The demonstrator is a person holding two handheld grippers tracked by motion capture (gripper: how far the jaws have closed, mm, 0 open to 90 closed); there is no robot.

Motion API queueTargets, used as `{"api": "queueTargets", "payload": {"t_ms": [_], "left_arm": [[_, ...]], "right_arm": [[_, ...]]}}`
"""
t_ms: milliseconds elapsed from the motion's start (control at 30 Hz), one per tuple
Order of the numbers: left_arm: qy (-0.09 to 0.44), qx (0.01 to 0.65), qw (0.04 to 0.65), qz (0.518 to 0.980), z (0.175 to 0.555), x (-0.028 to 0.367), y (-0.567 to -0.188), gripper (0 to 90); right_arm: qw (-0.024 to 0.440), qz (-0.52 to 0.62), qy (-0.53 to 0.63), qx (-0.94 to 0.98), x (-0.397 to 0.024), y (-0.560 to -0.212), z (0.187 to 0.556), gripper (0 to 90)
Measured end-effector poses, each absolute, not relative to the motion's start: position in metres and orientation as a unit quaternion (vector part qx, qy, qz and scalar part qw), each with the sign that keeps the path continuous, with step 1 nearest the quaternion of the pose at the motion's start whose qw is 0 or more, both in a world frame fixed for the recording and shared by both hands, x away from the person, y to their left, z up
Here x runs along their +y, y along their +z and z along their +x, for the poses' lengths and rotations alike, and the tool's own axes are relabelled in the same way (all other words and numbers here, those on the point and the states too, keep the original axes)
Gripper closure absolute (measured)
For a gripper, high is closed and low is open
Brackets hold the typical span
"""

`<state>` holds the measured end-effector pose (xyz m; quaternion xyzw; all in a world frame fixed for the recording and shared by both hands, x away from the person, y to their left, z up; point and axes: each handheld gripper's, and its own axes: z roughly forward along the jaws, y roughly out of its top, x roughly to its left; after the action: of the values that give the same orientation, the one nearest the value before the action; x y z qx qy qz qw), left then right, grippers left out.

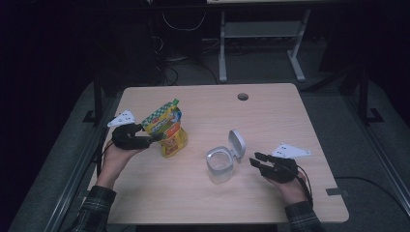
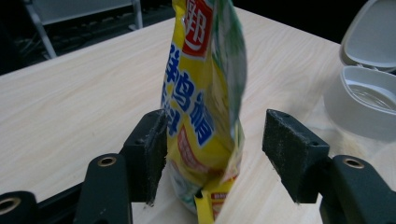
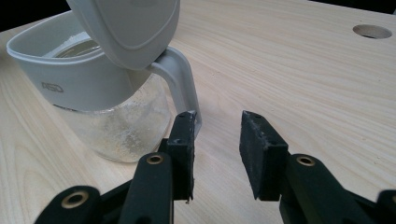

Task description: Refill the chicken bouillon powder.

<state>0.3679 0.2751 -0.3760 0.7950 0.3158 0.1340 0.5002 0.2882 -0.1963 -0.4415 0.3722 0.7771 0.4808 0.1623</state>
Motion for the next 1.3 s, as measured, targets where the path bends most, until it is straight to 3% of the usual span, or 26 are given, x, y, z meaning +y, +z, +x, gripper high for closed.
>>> {"api": "queueTargets", "payload": {"t_ms": [500, 533, 767, 800, 1300], "left_arm": [[0.143, 0.315, 0.502, 0.793, 0.3711, 0.2729, -0.377, 63.8], [0.143, 0.317, 0.504, 0.79, 0.3707, 0.274, -0.3769, 69.2], [0.148, 0.315, 0.503, 0.791, 0.3702, 0.2743, -0.3769, 78.3], [0.147, 0.314, 0.504, 0.791, 0.3703, 0.2745, -0.377, 83.4], [0.123, 0.306, 0.525, 0.784, 0.3708, 0.2733, -0.378, 89.8]], "right_arm": [[0.163, 0.373, 0.482, 0.776, -0.1974, -0.4413, 0.2873, 65.1], [0.163, 0.372, 0.481, 0.777, -0.1968, -0.4413, 0.2874, 65.1], [0.162, 0.371, 0.48, 0.779, -0.1955, -0.4414, 0.2872, 65.0], [0.162, 0.37, 0.48, 0.779, -0.1959, -0.4416, 0.2876, 65.0], [0.161, 0.37, 0.479, 0.78, -0.1956, -0.4422, 0.288, 64.6]]}}
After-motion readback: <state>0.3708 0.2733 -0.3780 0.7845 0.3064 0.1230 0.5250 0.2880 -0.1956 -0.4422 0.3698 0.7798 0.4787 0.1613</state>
